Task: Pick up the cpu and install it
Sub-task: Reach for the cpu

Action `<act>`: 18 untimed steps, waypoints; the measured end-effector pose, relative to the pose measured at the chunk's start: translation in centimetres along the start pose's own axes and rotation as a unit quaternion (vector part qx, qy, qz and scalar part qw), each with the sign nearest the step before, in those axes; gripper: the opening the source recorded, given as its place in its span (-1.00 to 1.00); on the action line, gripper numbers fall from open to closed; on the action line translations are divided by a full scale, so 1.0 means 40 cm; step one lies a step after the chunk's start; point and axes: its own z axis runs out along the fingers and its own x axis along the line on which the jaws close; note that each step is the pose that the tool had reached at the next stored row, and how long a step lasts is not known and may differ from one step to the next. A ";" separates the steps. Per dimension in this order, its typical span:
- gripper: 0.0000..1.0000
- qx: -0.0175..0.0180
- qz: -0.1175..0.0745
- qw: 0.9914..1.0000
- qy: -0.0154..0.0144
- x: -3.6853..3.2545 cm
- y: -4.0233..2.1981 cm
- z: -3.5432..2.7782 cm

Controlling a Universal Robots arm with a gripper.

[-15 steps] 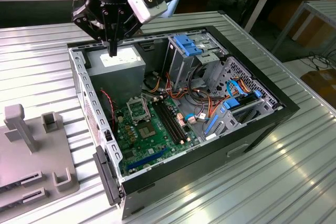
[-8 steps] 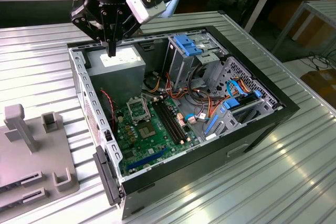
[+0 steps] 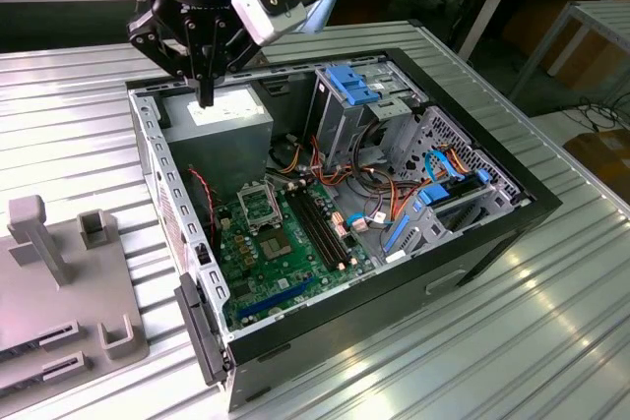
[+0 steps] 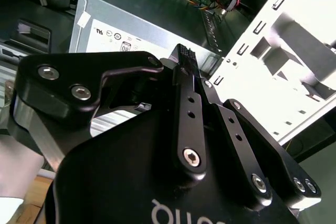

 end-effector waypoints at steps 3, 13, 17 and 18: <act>-0.79 0.000 0.000 1.000 0.000 0.003 0.000 0.000; -0.79 0.000 0.000 1.000 0.000 0.013 -0.001 0.001; -0.79 0.000 0.000 1.000 0.000 0.016 -0.001 0.001; -0.79 0.000 0.000 1.000 0.000 0.020 -0.002 0.001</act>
